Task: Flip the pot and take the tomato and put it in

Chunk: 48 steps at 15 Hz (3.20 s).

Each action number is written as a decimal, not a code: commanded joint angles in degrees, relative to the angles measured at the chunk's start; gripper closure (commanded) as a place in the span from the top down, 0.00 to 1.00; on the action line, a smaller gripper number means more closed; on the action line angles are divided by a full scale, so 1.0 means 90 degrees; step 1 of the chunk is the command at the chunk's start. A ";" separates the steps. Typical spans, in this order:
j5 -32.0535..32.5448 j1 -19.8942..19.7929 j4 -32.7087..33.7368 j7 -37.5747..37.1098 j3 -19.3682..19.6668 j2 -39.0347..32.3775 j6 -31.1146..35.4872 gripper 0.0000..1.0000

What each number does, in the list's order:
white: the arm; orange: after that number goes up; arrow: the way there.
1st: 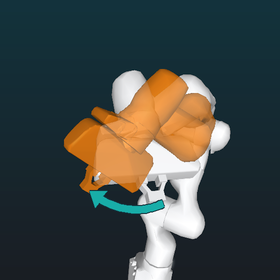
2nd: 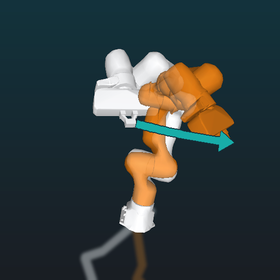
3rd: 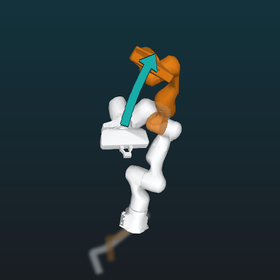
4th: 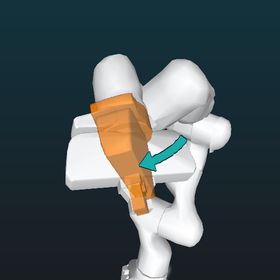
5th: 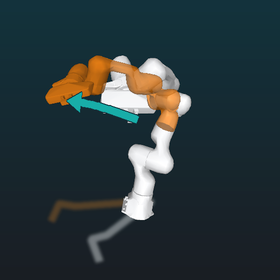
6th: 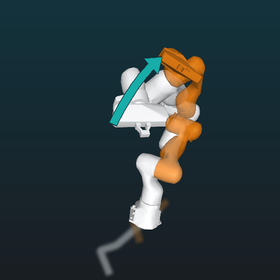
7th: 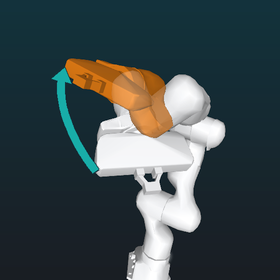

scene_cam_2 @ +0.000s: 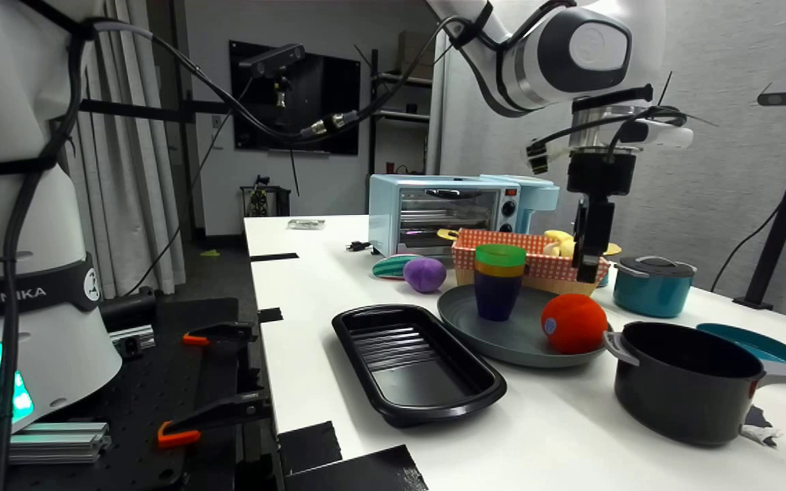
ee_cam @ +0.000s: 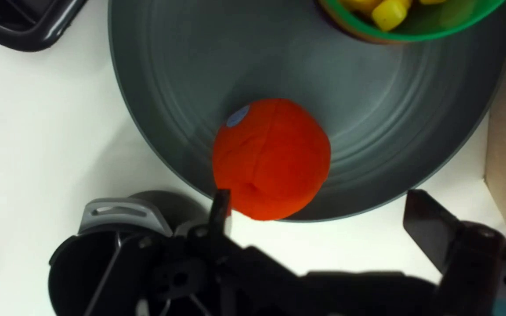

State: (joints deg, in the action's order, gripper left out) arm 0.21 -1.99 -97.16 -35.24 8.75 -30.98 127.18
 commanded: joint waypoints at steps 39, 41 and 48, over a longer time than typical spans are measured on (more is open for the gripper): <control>-0.0680 -0.0710 0.1044 -0.0115 0.0350 0.0136 -0.1228 0.04; -0.0763 -0.0754 0.1203 -0.0164 0.0340 0.0014 -0.1351 0.04; -0.0838 -0.0868 0.1689 -0.0602 0.0385 -0.0438 -0.1345 0.04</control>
State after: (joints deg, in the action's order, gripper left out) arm -5.36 -8.67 -86.40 -38.85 12.05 -32.33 117.04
